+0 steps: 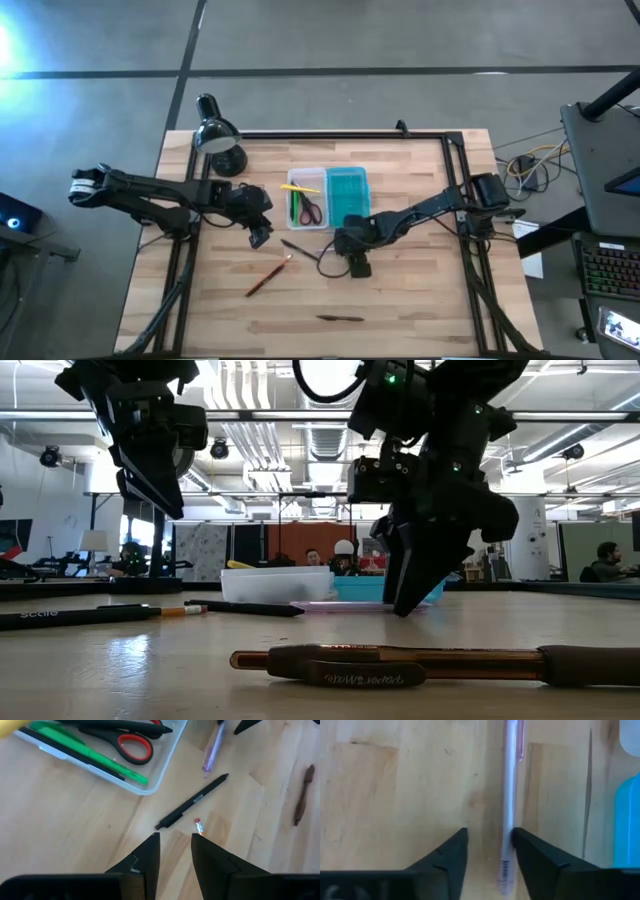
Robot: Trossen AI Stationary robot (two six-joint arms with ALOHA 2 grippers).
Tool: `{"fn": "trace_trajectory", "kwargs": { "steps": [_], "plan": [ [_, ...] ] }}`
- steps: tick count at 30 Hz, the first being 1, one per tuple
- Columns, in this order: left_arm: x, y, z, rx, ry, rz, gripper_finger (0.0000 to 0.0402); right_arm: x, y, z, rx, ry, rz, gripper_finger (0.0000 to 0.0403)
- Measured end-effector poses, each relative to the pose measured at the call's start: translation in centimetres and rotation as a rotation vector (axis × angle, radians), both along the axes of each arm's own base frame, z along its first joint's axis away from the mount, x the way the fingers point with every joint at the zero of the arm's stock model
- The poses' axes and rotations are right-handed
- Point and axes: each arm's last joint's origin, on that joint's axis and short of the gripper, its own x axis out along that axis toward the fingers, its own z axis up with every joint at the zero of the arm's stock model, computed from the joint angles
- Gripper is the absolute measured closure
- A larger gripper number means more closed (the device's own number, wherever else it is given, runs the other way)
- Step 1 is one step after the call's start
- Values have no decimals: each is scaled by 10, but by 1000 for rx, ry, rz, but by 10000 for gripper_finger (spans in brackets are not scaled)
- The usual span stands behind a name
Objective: Pick & place school supplies into a supply box
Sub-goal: Put the purple pen into the supply box
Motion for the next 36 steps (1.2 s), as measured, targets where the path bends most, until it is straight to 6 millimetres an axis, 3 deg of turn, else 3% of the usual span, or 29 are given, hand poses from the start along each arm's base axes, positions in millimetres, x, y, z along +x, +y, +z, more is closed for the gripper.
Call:
{"fn": "trace_trajectory", "kwargs": {
  "steps": [9,15,19,27,32,36],
  "plan": [
    [2,1,1,88,-27,-64,307,-3,0,5,18,1,-58,381],
    [4,1,2,161,-50,-153,307,-15,-1,28,37,-2,-144,382],
    [6,2,4,203,-82,-177,307,-18,-5,67,123,-148,-268,383],
    [10,2,2,208,-88,-161,307,-14,-49,110,318,-377,-591,384],
    [14,2,-3,205,-63,-164,307,5,-89,99,564,-459,-955,384],
    [15,2,-5,201,-52,-163,307,21,-101,72,671,-455,-1118,369]
  ]
}}
